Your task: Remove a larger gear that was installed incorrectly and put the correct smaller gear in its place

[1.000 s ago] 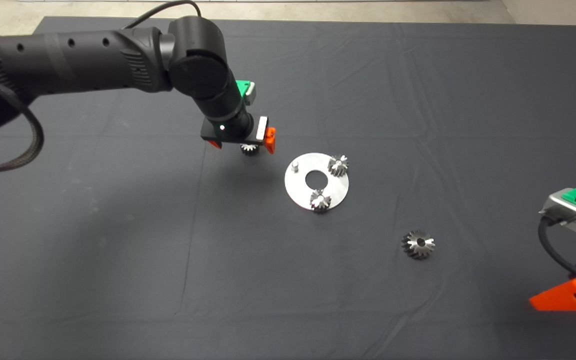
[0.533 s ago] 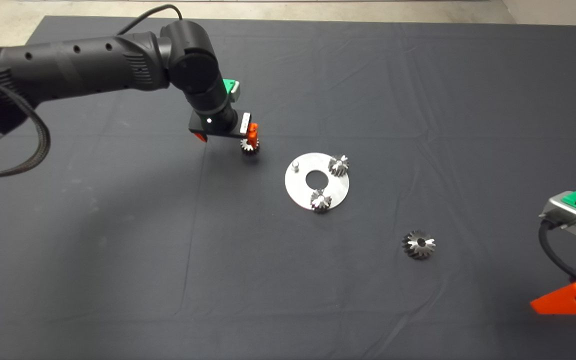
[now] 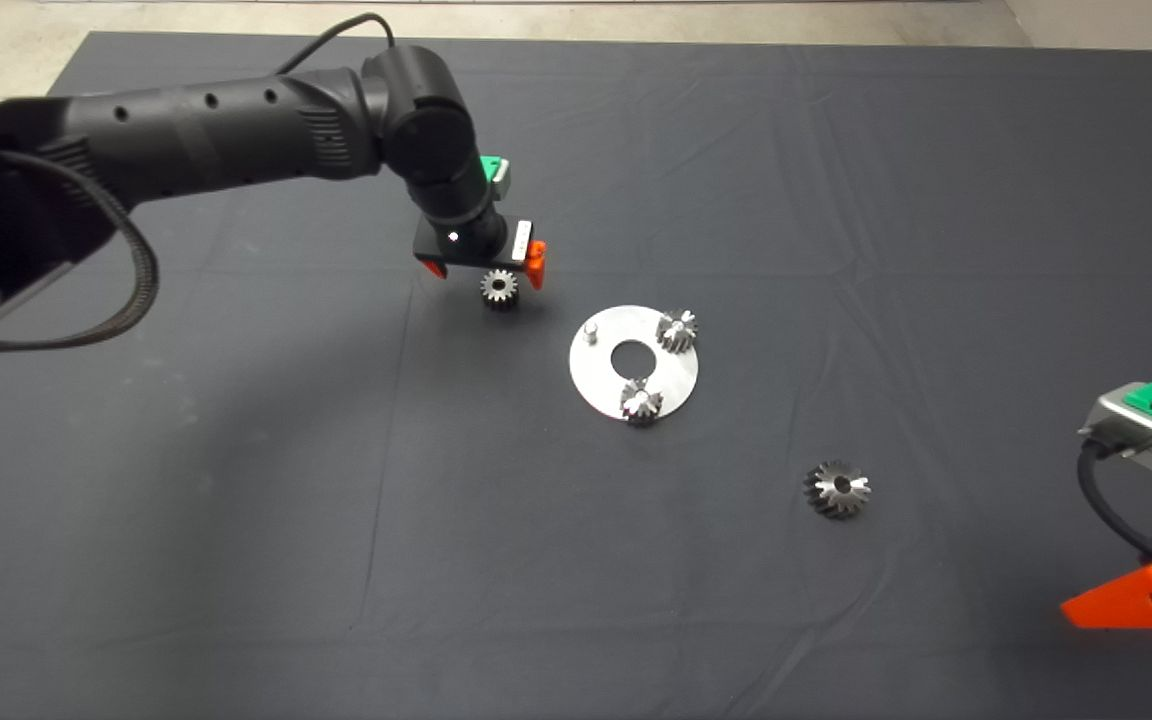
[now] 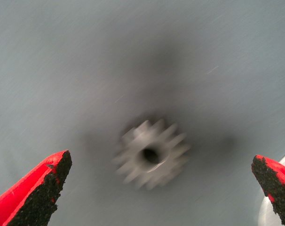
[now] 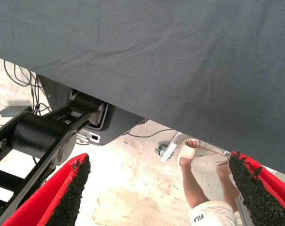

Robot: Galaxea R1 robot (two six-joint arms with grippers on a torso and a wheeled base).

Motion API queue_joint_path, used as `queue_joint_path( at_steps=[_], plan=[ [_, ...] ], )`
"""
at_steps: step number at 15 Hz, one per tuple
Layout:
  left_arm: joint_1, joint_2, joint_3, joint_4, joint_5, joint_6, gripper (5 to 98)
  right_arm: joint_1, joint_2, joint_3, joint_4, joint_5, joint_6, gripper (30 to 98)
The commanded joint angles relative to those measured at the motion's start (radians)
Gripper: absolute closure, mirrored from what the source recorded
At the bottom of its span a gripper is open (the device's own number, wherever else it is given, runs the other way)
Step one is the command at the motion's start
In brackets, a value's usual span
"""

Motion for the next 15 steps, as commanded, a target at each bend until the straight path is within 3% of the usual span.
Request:
queue_joint_path(
  at_steps=[1,3,13,15],
  plan=[
    [0.003,0.043,-0.070,0.003,0.005,0.046,5.5,0.018,0.001,0.005,0.039,0.002,0.004,50.5],
    [0.011,0.065,-0.130,0.001,0.005,0.086,5.5,0.018,0.001,0.005,0.039,0.002,0.003,50.5],
    [0.031,0.059,-0.139,0.001,0.013,0.098,8.8,0.019,-0.002,0.005,0.038,0.002,0.003,50.5],
    [0.031,0.056,-0.139,0.001,0.016,0.118,9.1,0.019,-0.007,0.005,0.038,0.002,0.003,50.5]
  ],
)
